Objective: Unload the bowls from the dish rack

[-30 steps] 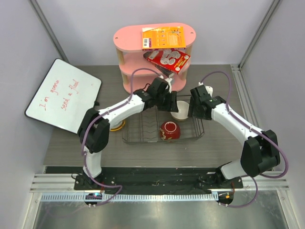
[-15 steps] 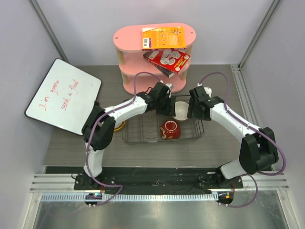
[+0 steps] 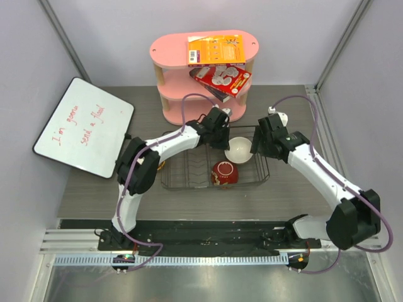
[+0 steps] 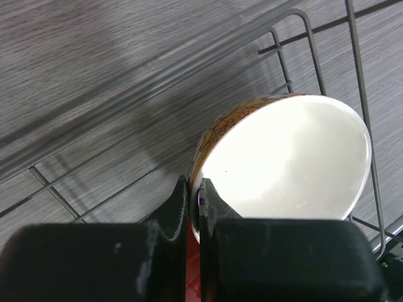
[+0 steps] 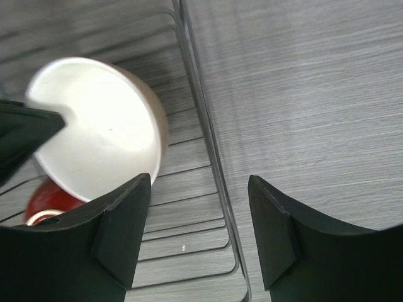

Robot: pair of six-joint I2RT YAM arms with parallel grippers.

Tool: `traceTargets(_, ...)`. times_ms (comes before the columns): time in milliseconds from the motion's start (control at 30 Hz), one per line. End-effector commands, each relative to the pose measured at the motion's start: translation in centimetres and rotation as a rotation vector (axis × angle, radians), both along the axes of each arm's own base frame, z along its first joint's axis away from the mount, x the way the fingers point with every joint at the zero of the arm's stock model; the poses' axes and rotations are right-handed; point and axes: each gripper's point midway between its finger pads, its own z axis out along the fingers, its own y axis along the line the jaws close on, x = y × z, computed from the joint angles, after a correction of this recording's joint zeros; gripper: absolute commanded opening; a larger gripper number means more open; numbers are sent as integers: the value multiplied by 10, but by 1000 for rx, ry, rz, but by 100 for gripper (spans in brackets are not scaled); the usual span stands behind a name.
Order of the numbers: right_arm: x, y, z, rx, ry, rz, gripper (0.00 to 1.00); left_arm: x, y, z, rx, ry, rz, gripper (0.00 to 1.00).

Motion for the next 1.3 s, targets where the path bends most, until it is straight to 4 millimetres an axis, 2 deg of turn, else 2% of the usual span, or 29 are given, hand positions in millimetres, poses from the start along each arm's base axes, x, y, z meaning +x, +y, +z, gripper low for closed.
traceTargets(0, -2, 1, 38, 69, -117, -34, 69, 15, -16, 85, -138, -196, -7, 0)
traceTargets(167, -4, -4, 54, 67, -151, -53, 69, 24, -16, 143, -230, -303, -6, 0)
traceTargets(233, -5, -5, 56, 68, -148, -57, 69, 23, -6, 166, -255, -334, 7, 0)
traceTargets(267, -5, -5, 56, 69, -147, -57, 69, 23, 0, 171, -255, -342, 18, 0)
traceTargets(300, -7, -5, 56, 70, -147, -59, 69, 24, 10, 170, -246, -344, 35, 0)
traceTargets(333, -7, -4, 56, 81, -147, -60, 69, 19, 19, 190, -254, -380, 43, 0)
traceTargets(367, -8, -3, 55, 85, -146, -59, 69, 19, 36, 186, -172, -397, 66, 0)
traceTargets(433, -11, -1, 54, 105, -141, -55, 69, 15, 60, 212, -123, -451, 112, 0)
traceTargets(467, -12, 1, 54, 117, -140, -54, 68, 17, 78, 219, -66, -482, 165, 0)
traceTargets(500, -14, 1, 53, 123, -136, -54, 68, 12, 93, 217, -3, -487, 174, 0)
traceTargets(533, -17, 4, 56, 146, -142, -45, 68, 6, 110, 233, 23, -525, 198, 0)
traceTargets(600, -21, 9, 61, 185, -145, -36, 66, 1, 145, 231, 156, -551, 237, 0)
traceTargets(633, -25, 15, 66, 208, -154, -19, 66, -6, 165, 245, 173, -581, 268, 0)
traceTargets(700, -29, 23, 71, 236, -164, -1, 65, -13, 197, 233, 258, -564, 314, 0)
traceTargets(733, -34, 33, 75, 234, -174, 34, 65, -15, 220, 241, 260, -575, 362, 0)
traceTargets(767, -34, 38, 81, 234, -193, 54, 65, -20, 236, 224, 304, -547, 384, 0)
traceTargets(800, -35, 45, 85, 224, -207, 78, 65, -22, 248, 219, 321, -539, 405, 0)
traceTargets(833, -40, 60, 82, 205, -192, 124, 65, -23, 262, 212, 341, -529, 439, 0)
traceTargets(900, -40, 69, 88, 151, -198, 137, 64, -30, 304, 186, 423, -504, 529, 0)
traceTargets(933, -41, 75, 89, 135, -194, 148, 64, -31, 315, 178, 438, -497, 555, 0)
traceTargets(967, -46, 88, 91, 96, -198, 178, 64, -35, 338, 159, 476, -453, 596, 0)
traceTargets(1067, -52, 105, 96, 109, -228, 205, 64, -43, 361, 132, 490, -382, 623, 0)
traceTargets(1200, -51, 105, 96, 121, -249, 200, 64, -43, 375, 132, 468, -418, 676, 0)
traceTargets(1267, -52, 103, 91, 101, -234, 202, 64, -40, 374, 132, 442, -423, 686, 0)
